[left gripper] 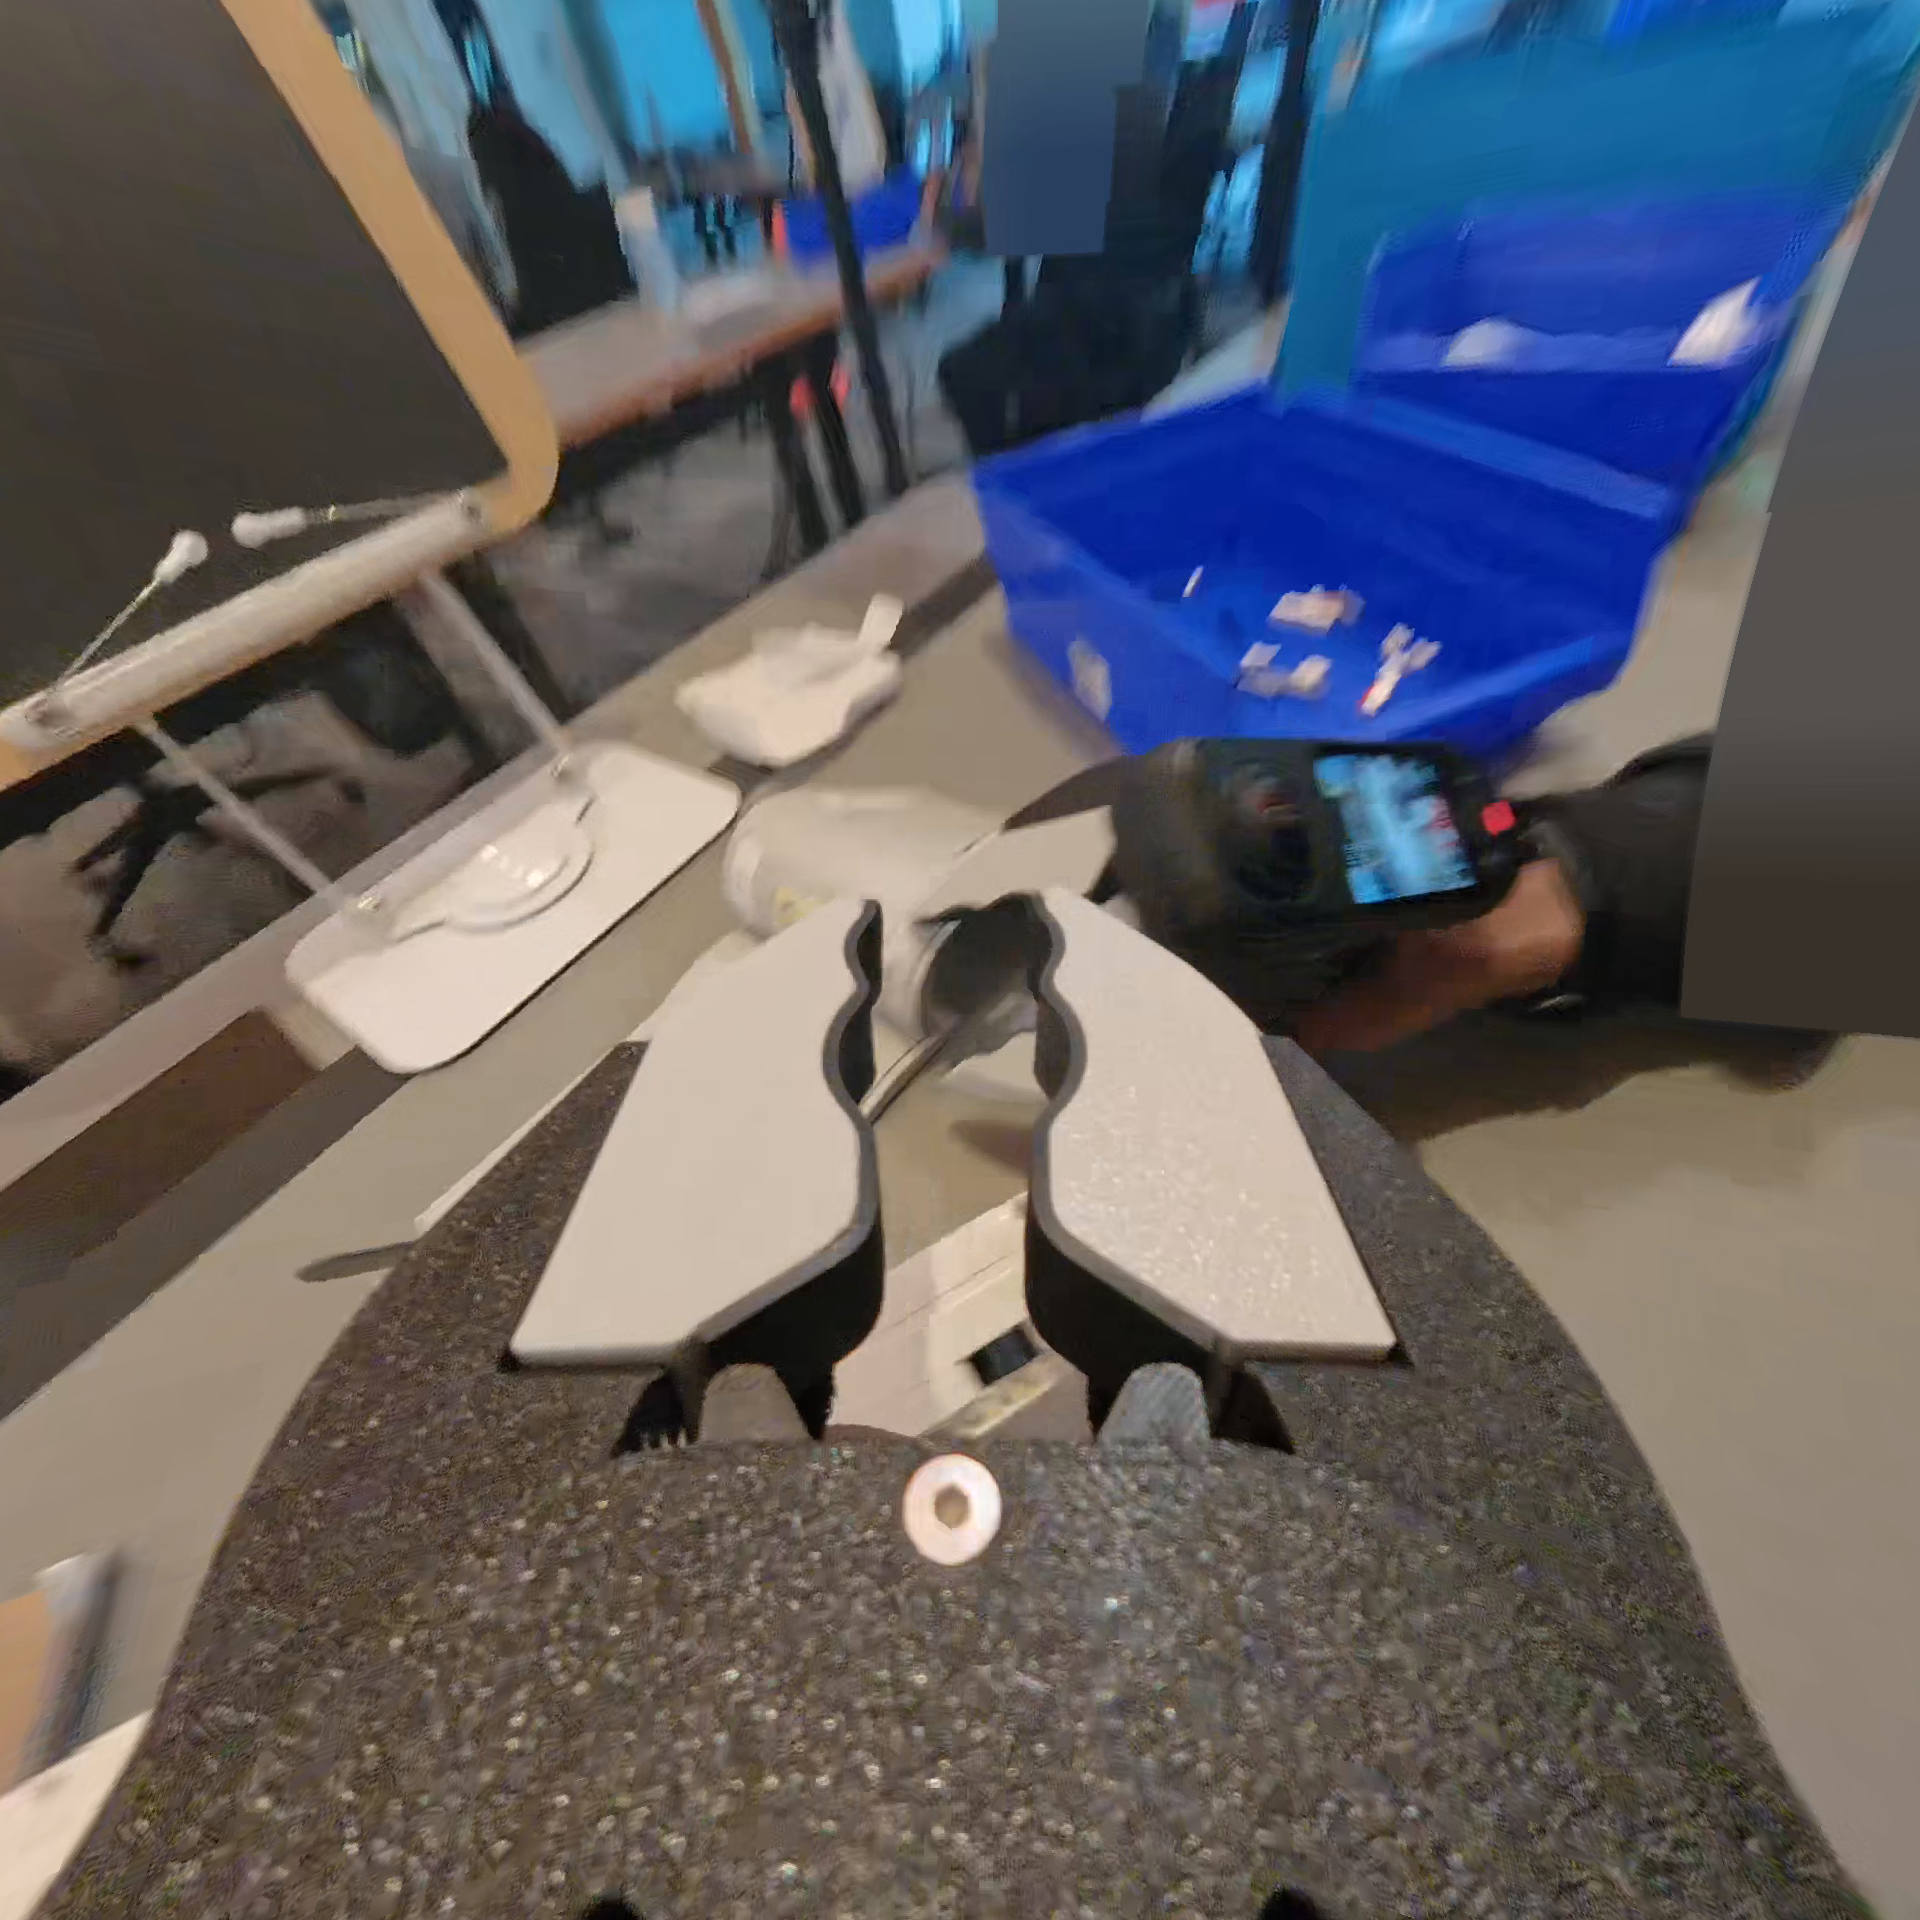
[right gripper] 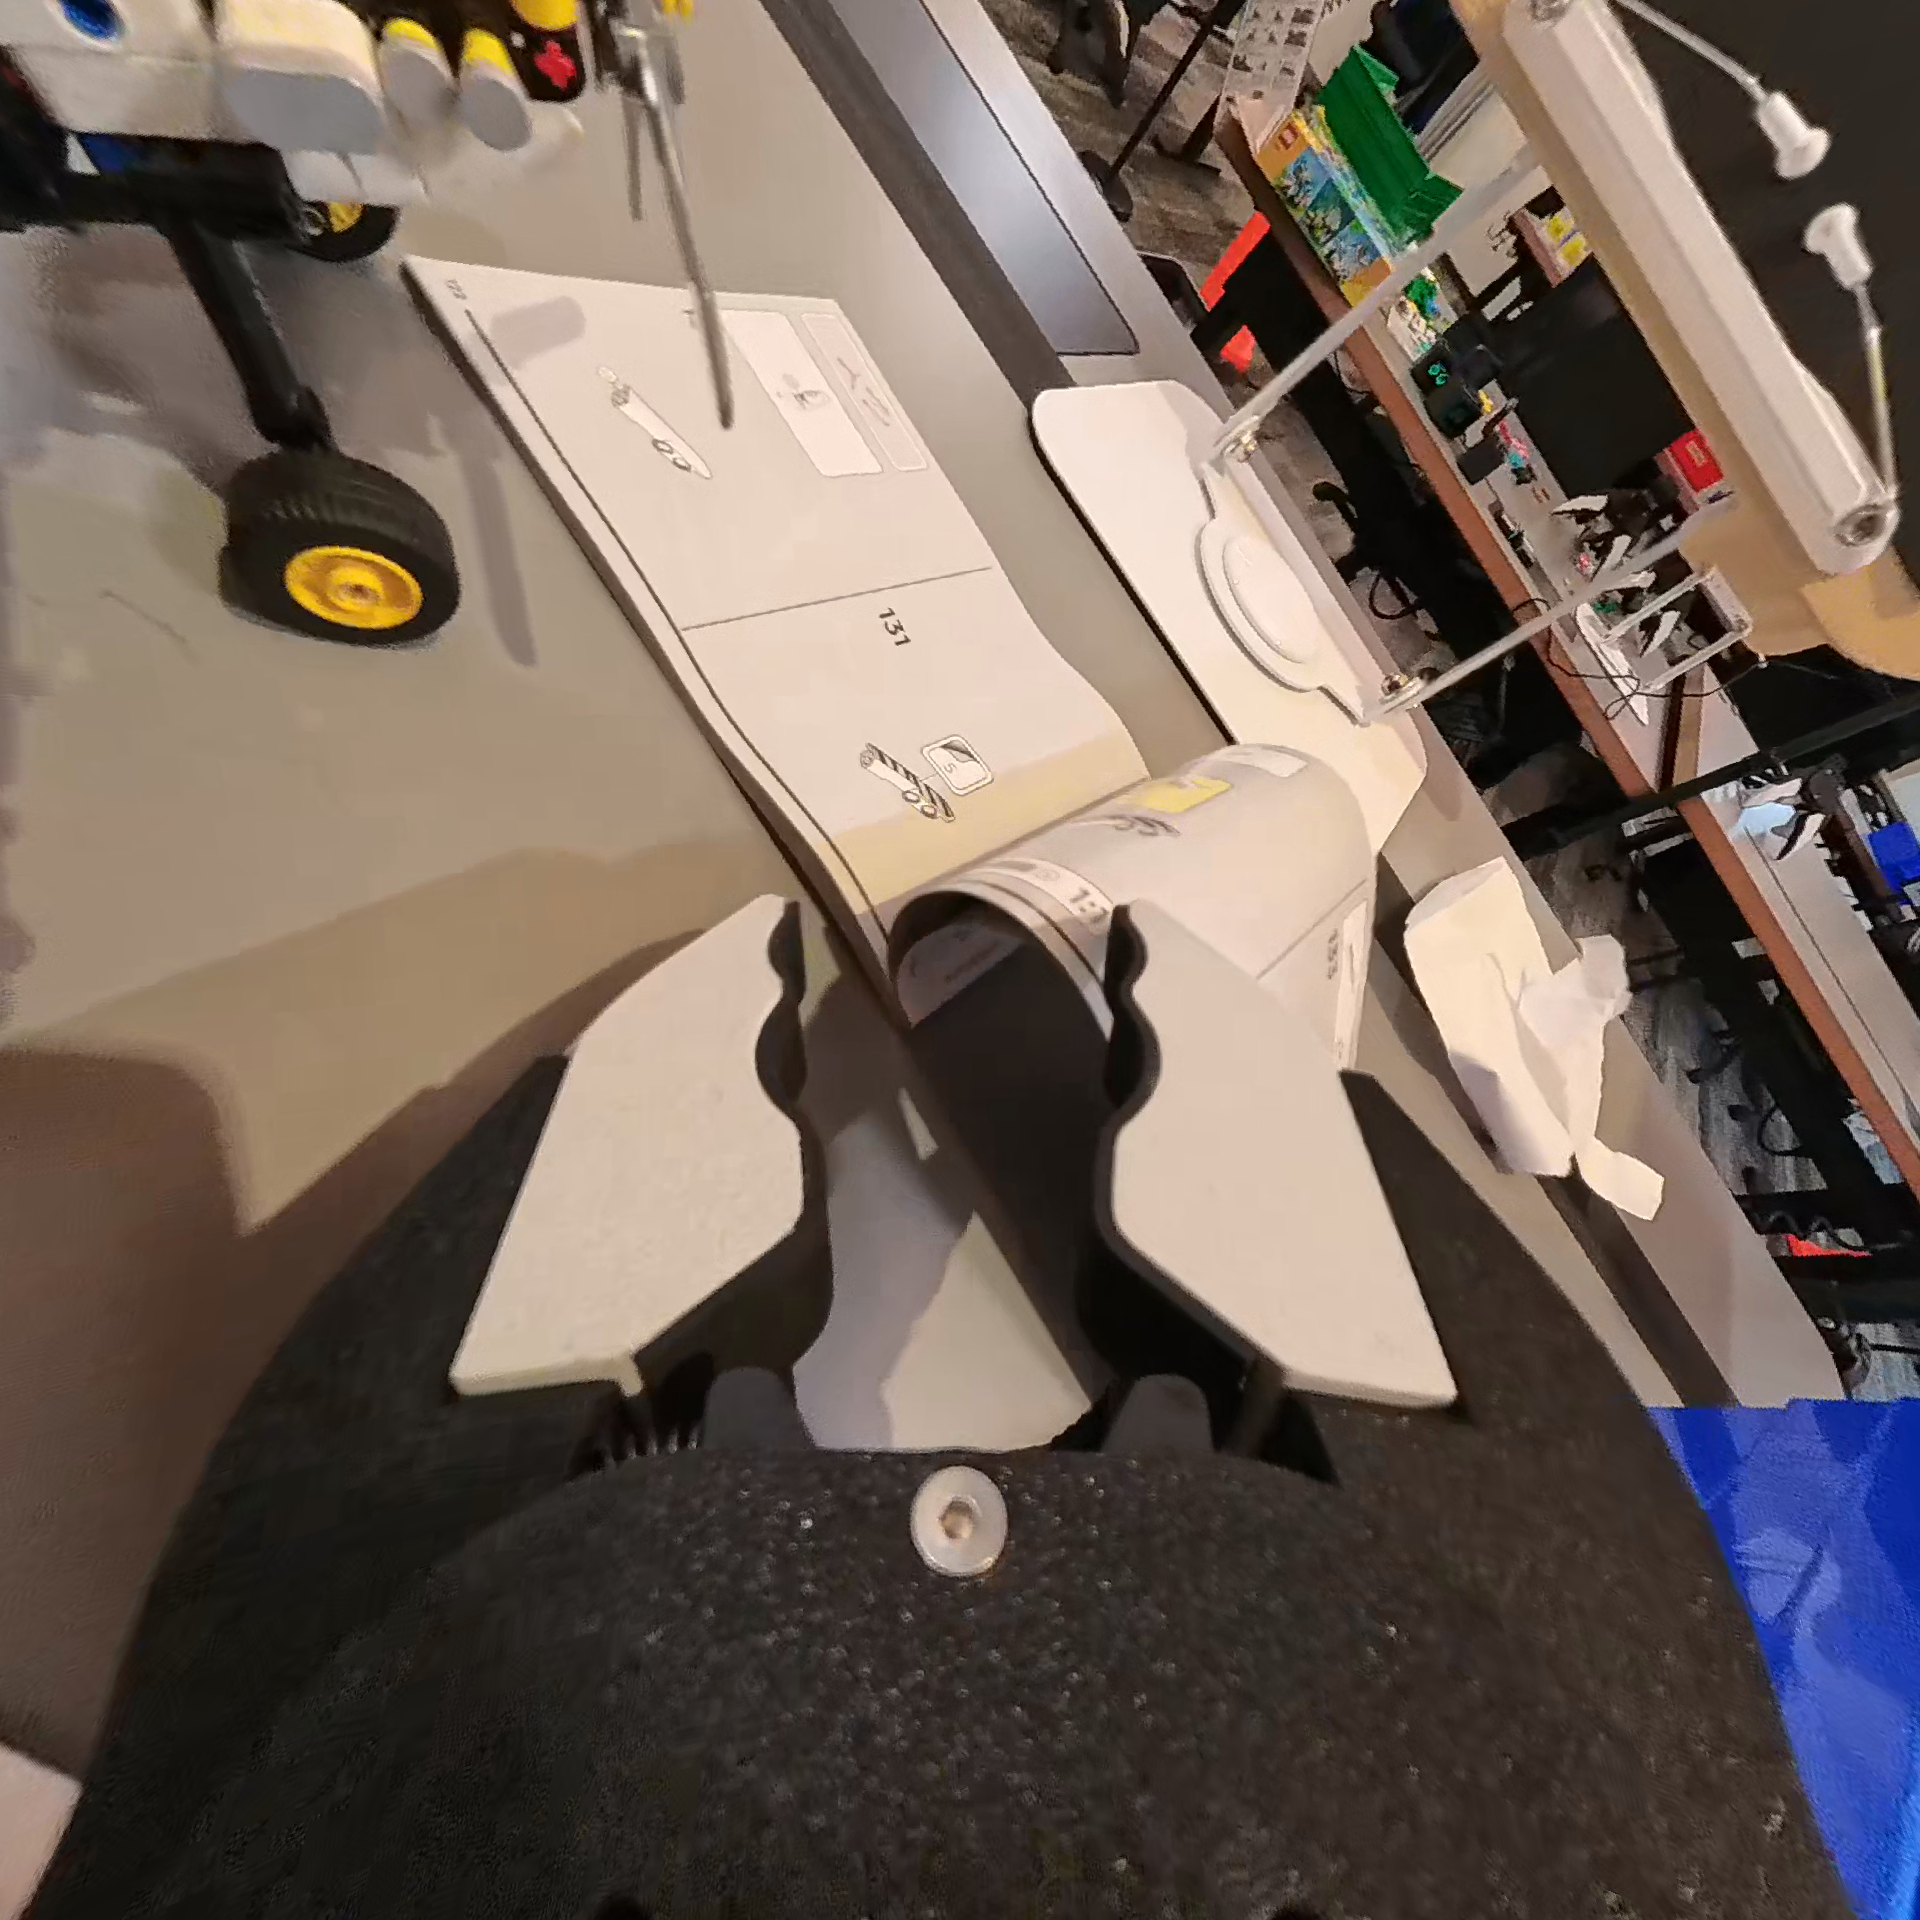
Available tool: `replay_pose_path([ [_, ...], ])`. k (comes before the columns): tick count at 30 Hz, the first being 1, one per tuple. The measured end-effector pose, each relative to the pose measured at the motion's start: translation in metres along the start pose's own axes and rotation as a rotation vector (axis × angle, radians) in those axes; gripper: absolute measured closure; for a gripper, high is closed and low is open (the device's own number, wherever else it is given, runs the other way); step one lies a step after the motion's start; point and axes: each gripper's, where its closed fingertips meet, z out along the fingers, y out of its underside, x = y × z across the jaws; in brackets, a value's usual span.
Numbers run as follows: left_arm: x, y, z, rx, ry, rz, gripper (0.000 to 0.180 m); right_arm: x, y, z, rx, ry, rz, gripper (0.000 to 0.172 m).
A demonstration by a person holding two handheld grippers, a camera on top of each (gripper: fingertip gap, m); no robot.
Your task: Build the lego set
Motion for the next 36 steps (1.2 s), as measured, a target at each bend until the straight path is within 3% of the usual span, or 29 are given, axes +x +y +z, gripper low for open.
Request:
replay_pose_path([
  [4, -0.022, 0.0, 0.023, -0.183, -0.103, 0.139, 0.15, -0.005, 0.003, 0.001, 0.002, 0.013, -0.045, 0.118],
  [10, -0.014, -0.003, 0.055, -0.189, -0.094, 0.175, 0.149, 0.019, 0.01, -0.012, 0.017, 0.092, 0.045, 0.109],
  [15, -0.006, -0.004, 0.066, -0.131, -0.057, 0.155, 0.149, 0.021, 0.016, -0.002, -0.025, -0.02, 0.23, 0.103],
  [21, -0.002, -0.016, 0.046, 0.055, -0.058, 0.114, 0.151, 0.005, 0.008, 0.0, -0.029, -0.015, 0.091, 0.104],
  [26, -0.005, -0.015, 0.024, 0.094, -0.081, 0.121, 0.151, -0.003, -0.001, 0.0, -0.023, -0.038, 0.069, 0.105],
  [32, -0.021, 0.001, 0.021, -0.03, -0.098, 0.111, 0.151, -0.009, -0.006, 0.005, -0.046, -0.068, 0.044, 0.105],
  [36, -0.036, 0.009, 0.026, -0.193, -0.088, 0.124, 0.15, -0.007, -0.008, 0.007, -0.044, -0.085, 0.046, 0.106],
])
